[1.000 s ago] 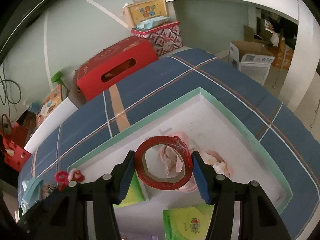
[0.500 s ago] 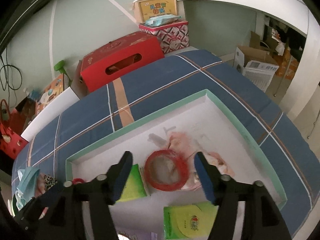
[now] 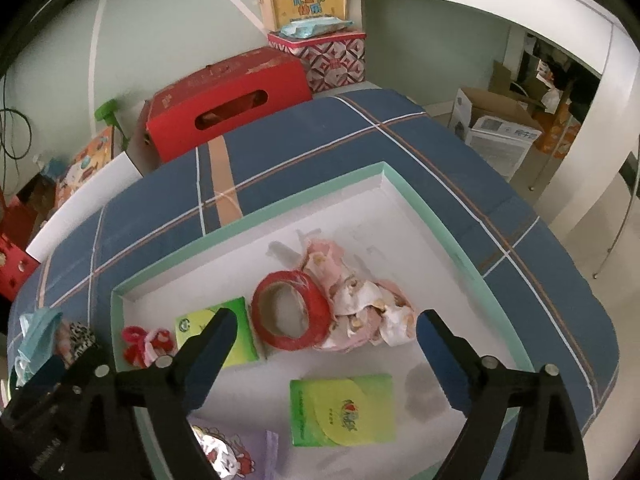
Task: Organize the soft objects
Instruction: 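Open the right tool over the tray while the left tool releases the hair tie inside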
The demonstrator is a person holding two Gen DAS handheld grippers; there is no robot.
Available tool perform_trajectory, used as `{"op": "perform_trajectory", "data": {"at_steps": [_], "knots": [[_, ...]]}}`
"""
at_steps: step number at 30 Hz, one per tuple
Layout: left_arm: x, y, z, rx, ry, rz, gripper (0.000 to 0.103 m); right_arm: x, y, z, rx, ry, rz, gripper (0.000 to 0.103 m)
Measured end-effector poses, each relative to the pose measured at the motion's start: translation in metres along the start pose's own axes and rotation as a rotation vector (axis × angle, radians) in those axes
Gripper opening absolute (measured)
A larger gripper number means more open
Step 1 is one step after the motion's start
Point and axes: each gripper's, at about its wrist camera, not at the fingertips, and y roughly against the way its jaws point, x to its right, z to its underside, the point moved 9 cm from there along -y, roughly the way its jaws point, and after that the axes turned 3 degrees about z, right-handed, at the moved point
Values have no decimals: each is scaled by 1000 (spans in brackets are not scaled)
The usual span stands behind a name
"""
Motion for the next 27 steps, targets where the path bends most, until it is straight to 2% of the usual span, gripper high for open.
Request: {"op": "perform_trajectory", "data": {"at_steps": [2, 4, 11, 19, 21, 27], "knots": [[-3, 4, 3, -4, 18, -3, 90, -2, 1, 2, -2, 10, 1, 95], [-5, 7, 6, -9, 24, -6, 91, -4, 4, 2, 4, 19, 0, 103], [-14, 25, 11, 0, 47, -28, 91, -12, 14, 2, 37, 34, -13, 103], [-38, 47, 11, 18, 103, -52, 91, -31, 29, 0, 78, 19, -96, 103], [-46, 54, 11, 25, 119, -57, 91, -42, 32, 1, 81, 28, -142, 103], [-76, 73, 11, 57, 164, -101, 91, -71, 35, 7, 74, 72, -204, 103]]}}
